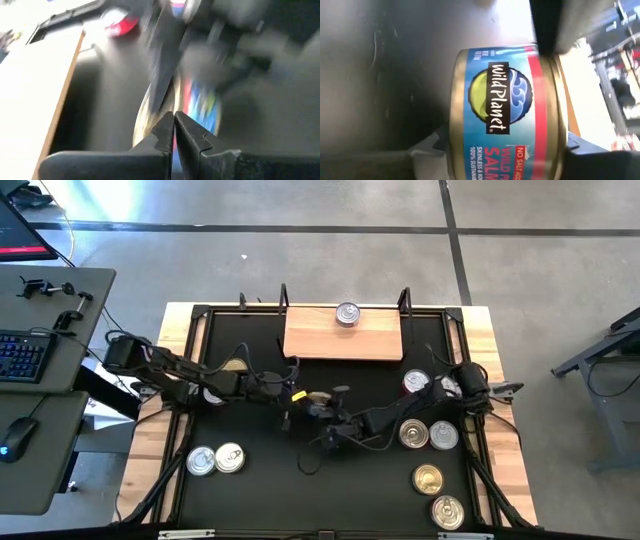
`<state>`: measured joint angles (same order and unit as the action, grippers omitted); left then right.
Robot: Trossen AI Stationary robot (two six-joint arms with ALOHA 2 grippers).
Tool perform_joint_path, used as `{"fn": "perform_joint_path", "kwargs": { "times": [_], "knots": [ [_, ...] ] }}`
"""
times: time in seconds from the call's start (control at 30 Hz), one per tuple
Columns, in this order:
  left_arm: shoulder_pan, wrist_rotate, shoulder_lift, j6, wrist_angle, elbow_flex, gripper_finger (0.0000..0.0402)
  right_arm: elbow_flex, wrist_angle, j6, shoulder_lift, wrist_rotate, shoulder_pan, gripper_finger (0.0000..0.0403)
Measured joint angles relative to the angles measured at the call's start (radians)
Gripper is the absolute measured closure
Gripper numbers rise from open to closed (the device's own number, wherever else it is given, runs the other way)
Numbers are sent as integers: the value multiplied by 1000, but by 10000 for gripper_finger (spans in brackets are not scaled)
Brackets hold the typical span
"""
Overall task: Stack canned seafood by type on shelf
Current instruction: Put the blue tuna can on the shelf
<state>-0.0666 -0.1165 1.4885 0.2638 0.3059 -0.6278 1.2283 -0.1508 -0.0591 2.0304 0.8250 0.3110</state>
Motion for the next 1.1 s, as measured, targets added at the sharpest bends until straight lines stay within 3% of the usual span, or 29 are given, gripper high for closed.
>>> {"fn": "perform_joint_path", "kwargs": {
  "times": [0.23,0.43,0.73,1.0,1.1],
  "knots": [
    [0,-193,-169,-54,-301,4,390,1,-304,243,-159,126,24,237],
    [1,-305,-264,-156,-493,12,390,36,-504,261,-230,144,-72,237],
    [1,-351,-251,-193,-513,12,390,93,-611,144,-139,100,-304,237],
    [0,-389,-250,-213,-532,11,390,93,-668,139,-119,-5,-404,235],
    [-1,-423,-250,-241,-554,11,390,92,-693,137,-119,-7,-420,194]
  ]
}}
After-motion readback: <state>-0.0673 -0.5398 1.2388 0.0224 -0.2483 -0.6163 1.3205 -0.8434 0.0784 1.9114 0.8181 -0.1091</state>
